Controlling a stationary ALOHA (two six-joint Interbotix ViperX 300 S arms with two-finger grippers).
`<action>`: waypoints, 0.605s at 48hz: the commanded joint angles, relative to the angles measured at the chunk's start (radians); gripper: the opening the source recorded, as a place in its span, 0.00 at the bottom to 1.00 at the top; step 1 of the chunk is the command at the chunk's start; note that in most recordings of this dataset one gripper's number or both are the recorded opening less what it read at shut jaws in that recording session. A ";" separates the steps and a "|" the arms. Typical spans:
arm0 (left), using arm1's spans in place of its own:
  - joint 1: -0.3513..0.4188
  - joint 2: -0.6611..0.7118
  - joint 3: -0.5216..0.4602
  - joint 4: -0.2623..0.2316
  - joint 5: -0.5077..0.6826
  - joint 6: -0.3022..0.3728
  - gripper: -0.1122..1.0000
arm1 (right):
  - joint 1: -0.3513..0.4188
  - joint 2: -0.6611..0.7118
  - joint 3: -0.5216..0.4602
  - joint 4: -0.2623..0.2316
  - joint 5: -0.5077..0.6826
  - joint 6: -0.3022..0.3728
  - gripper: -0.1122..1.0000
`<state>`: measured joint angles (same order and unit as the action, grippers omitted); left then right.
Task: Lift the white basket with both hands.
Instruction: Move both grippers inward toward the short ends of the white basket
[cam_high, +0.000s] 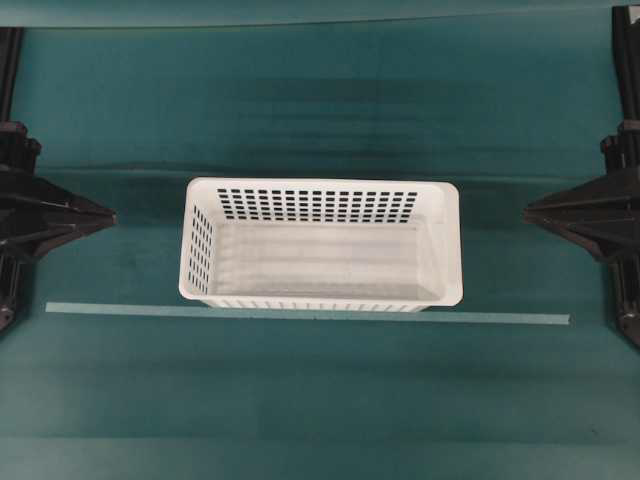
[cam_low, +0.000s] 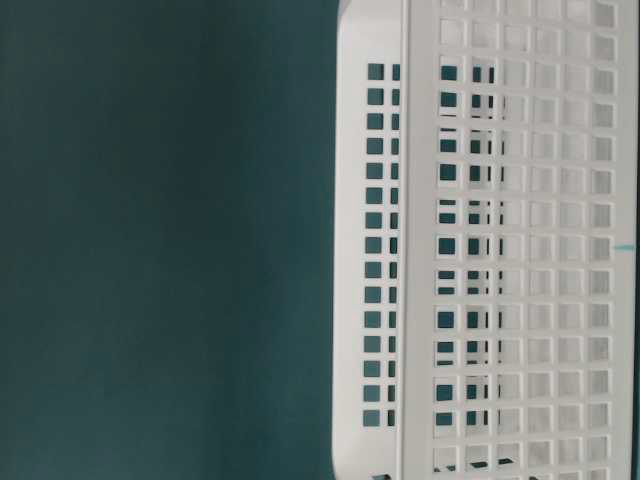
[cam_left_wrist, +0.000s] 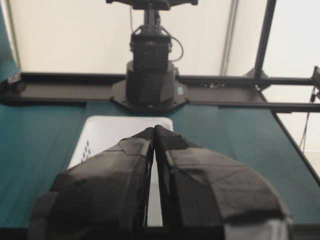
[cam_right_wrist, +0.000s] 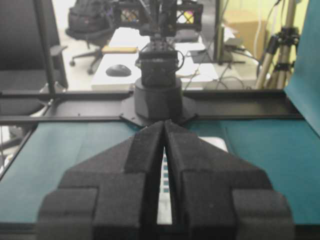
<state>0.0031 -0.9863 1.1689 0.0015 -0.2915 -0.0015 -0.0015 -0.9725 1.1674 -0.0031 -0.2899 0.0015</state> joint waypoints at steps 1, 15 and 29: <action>-0.014 0.020 -0.081 0.011 0.031 -0.061 0.23 | 0.002 0.003 -0.020 0.017 0.000 0.018 0.19; -0.018 0.063 -0.253 0.012 0.371 -0.390 0.07 | -0.021 0.026 -0.161 0.204 0.397 0.207 0.10; -0.018 0.132 -0.344 0.012 0.563 -0.833 0.07 | -0.140 0.095 -0.249 0.241 0.655 0.670 0.10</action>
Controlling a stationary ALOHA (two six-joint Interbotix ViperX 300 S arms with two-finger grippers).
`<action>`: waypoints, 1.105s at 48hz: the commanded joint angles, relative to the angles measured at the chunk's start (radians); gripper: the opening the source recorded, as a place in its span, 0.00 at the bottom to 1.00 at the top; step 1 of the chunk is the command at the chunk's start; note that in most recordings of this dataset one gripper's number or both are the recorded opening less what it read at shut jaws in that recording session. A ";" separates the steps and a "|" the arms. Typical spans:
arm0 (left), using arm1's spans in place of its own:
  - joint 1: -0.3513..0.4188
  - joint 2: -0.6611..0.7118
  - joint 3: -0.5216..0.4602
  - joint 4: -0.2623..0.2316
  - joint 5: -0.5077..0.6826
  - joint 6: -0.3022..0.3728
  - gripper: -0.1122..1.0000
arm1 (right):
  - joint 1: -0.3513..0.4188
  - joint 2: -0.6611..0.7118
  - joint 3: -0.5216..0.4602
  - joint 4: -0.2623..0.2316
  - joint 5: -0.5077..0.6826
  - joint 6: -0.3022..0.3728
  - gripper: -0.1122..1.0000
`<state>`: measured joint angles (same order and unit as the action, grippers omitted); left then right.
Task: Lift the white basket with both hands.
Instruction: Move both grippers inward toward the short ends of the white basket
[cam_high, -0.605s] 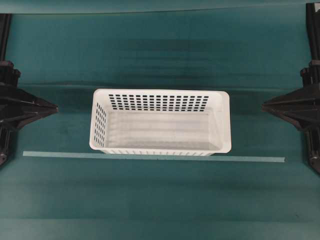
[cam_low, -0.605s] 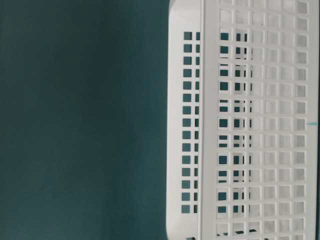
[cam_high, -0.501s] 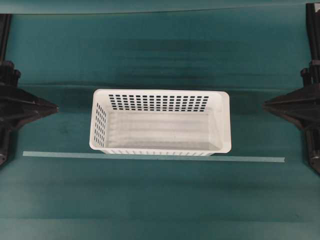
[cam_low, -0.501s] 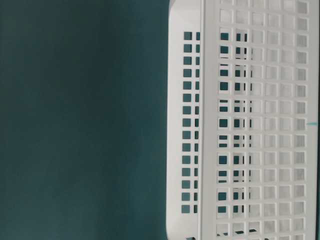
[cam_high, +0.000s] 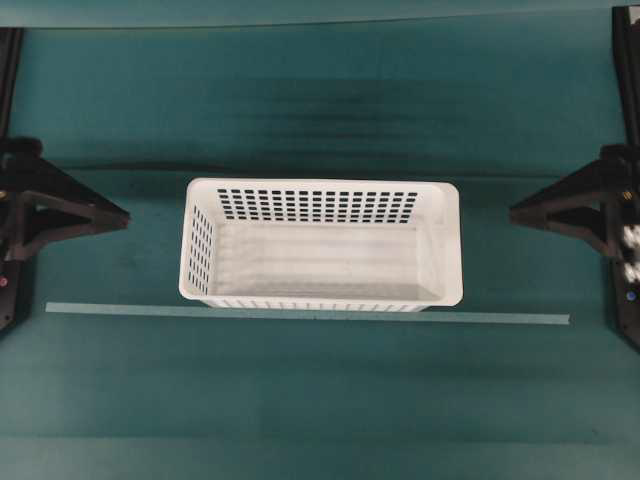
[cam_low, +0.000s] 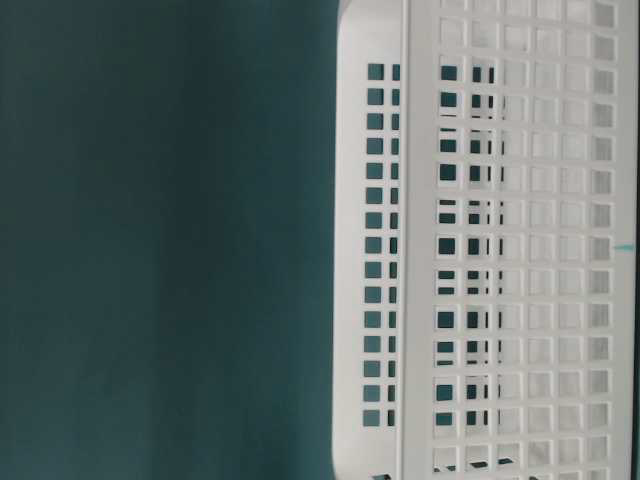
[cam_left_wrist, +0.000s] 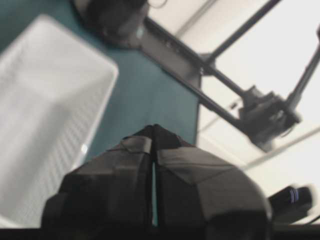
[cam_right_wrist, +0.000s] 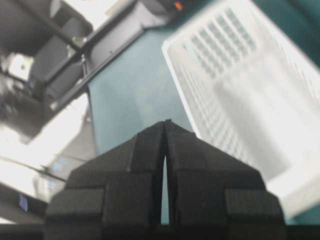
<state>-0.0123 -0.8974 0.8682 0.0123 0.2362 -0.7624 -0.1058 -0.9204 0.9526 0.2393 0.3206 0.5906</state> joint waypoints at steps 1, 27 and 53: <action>-0.003 0.049 -0.048 0.002 0.051 -0.103 0.07 | -0.044 0.051 -0.035 -0.005 0.057 0.110 0.10; 0.003 0.282 -0.181 0.008 0.433 -0.460 0.07 | -0.063 0.206 -0.109 -0.018 0.344 0.347 0.10; 0.002 0.377 -0.272 0.009 0.548 -0.451 0.07 | -0.067 0.334 -0.178 -0.003 0.446 0.350 0.60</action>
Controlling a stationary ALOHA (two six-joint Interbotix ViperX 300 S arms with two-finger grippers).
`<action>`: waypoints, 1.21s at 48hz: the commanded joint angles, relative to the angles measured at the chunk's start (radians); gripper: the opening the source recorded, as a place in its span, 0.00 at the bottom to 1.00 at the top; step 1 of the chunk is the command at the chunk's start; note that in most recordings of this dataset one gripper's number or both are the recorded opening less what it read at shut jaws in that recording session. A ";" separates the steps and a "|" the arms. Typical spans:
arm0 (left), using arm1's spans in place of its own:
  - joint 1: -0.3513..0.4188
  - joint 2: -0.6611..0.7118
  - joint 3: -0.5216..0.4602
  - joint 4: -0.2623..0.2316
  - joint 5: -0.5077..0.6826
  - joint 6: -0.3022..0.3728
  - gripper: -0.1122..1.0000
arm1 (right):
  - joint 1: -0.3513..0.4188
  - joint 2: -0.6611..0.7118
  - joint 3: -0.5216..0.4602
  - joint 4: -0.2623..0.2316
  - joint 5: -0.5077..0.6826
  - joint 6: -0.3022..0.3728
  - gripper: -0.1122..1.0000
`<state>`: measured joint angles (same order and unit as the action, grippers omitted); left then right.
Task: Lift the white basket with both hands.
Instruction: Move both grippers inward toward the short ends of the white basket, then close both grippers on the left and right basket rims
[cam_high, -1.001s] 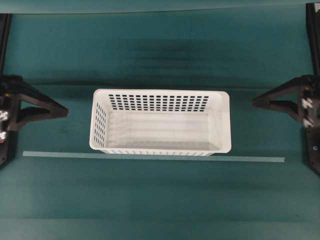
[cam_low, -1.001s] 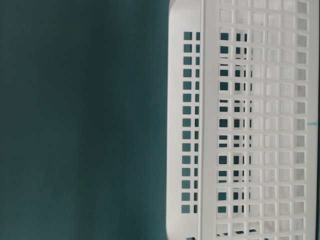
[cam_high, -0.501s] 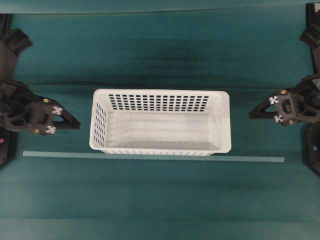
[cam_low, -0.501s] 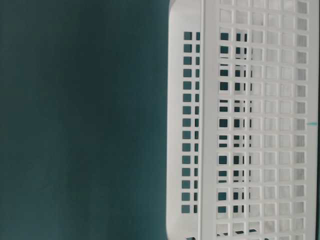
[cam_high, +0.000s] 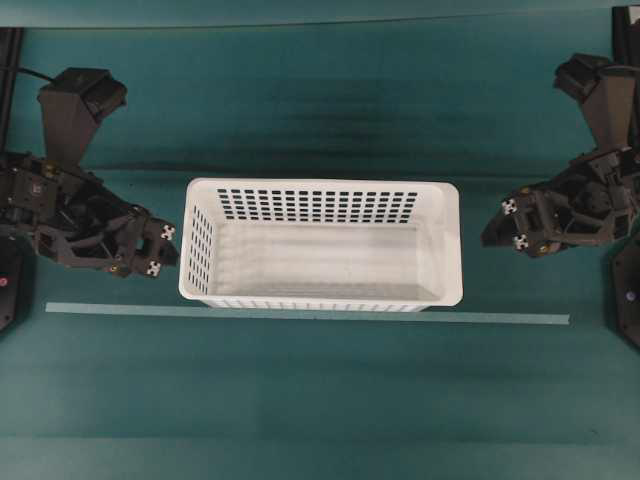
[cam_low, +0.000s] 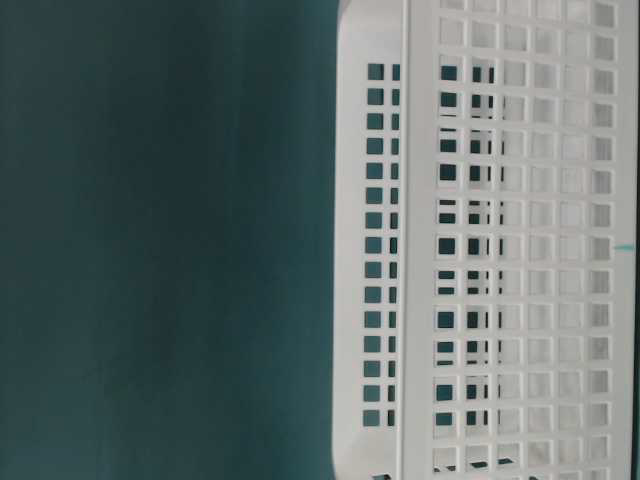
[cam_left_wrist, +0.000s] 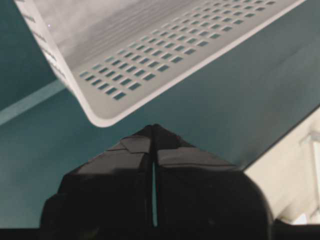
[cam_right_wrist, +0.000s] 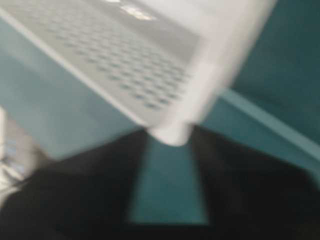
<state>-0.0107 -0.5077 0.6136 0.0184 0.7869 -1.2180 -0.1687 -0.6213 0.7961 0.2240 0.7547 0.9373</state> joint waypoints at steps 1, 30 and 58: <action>0.000 -0.018 -0.015 0.003 -0.002 0.006 0.07 | -0.005 0.037 -0.023 0.012 0.012 0.003 0.65; 0.061 -0.034 0.017 0.003 0.006 0.002 0.94 | -0.023 0.345 -0.221 -0.023 0.265 0.026 0.93; 0.117 0.169 0.012 0.003 0.066 -0.011 0.95 | 0.006 0.411 -0.230 -0.164 0.219 0.224 0.93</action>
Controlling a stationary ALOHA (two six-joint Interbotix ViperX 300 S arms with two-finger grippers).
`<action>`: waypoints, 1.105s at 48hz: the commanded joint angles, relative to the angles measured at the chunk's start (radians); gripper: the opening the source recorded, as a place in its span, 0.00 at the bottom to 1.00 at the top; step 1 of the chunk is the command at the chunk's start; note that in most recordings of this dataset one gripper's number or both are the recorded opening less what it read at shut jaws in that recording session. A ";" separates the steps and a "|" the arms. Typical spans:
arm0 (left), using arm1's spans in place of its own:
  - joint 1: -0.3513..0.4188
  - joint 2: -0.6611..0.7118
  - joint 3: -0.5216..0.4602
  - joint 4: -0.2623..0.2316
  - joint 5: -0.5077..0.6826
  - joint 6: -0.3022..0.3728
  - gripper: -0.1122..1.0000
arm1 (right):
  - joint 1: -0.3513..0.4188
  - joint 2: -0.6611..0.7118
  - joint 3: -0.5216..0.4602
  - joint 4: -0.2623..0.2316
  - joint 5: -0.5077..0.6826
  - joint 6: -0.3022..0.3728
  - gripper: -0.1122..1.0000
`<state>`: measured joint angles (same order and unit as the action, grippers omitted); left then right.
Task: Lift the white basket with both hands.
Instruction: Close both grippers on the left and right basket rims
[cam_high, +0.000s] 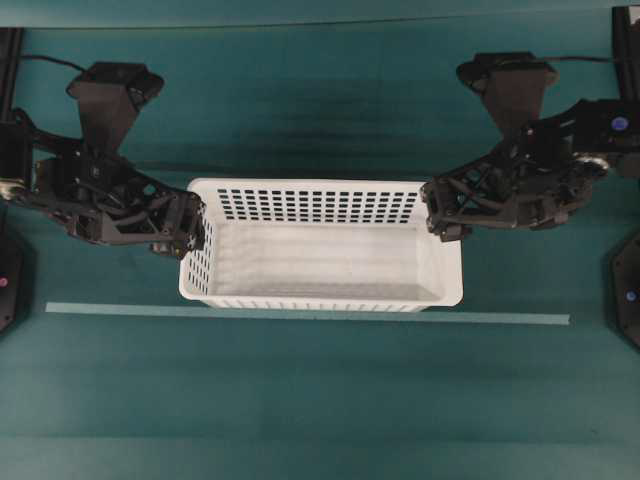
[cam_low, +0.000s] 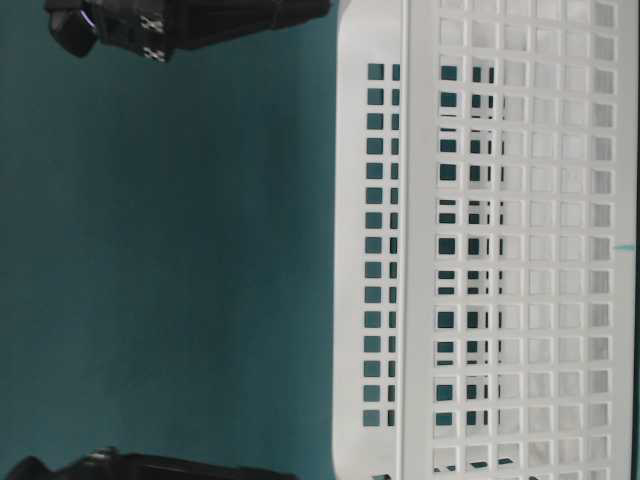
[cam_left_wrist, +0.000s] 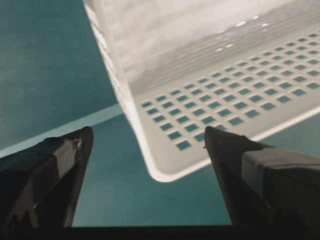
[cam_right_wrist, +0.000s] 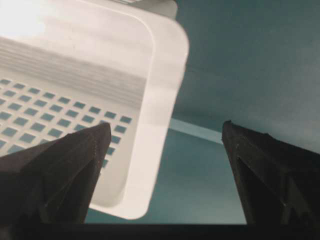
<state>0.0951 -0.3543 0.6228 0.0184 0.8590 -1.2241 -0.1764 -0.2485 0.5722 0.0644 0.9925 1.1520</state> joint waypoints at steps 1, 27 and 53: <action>0.014 0.017 0.008 0.003 -0.009 -0.005 0.95 | 0.015 0.044 -0.006 -0.005 -0.021 0.012 0.93; 0.028 0.187 0.020 0.009 -0.115 -0.002 0.95 | 0.048 0.166 0.017 -0.020 -0.110 0.086 0.92; 0.028 0.215 0.037 0.009 -0.229 -0.002 0.71 | 0.057 0.163 0.035 -0.037 -0.169 0.130 0.70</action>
<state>0.1243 -0.1534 0.6657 0.0230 0.6458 -1.2287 -0.1243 -0.1089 0.6105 0.0307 0.8437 1.2824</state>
